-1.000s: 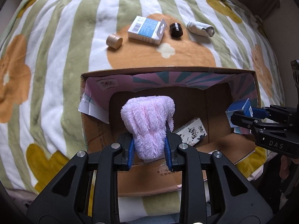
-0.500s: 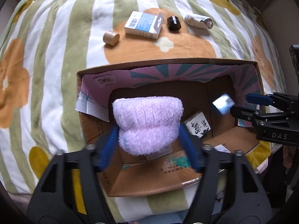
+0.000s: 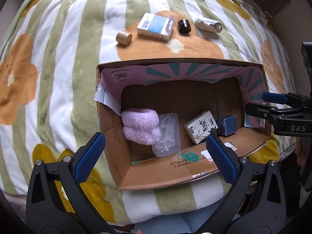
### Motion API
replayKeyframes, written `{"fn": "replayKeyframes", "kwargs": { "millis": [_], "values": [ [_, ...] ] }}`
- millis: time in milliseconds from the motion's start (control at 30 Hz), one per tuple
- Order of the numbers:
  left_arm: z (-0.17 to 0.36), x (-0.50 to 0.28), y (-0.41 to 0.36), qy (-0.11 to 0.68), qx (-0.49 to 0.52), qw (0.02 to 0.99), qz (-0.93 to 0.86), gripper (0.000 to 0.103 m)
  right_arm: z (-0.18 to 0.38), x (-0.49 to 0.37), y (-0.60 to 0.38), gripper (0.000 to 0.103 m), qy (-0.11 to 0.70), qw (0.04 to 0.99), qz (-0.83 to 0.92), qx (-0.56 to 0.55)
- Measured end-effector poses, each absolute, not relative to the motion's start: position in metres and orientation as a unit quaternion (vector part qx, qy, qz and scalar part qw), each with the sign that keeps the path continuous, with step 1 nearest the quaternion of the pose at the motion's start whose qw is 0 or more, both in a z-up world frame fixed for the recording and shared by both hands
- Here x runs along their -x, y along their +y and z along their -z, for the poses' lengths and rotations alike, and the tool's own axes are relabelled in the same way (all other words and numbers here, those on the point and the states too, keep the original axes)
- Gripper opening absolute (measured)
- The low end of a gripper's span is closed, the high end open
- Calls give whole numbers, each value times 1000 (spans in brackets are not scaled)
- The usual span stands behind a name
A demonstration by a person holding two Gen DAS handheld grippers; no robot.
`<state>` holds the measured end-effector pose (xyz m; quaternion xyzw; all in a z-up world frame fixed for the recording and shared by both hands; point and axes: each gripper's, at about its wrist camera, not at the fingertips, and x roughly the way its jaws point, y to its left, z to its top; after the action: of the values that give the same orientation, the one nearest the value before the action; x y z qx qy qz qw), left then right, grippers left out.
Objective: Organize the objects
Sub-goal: 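Carry the pink wristband and blue box into the cardboard box and release both, then lift both tools out of the box toward the remaining items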
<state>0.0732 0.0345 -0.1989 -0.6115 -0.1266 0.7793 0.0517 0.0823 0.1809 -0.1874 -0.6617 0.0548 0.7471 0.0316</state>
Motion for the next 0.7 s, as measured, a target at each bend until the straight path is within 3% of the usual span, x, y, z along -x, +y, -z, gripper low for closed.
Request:
{"fn": "replayKeyframes", "kwargs": {
  "millis": [700],
  "values": [
    [120,-69,14,-113,545,11,-831,103,108,-61,171,81,45,-5,-779,625]
  ]
}}
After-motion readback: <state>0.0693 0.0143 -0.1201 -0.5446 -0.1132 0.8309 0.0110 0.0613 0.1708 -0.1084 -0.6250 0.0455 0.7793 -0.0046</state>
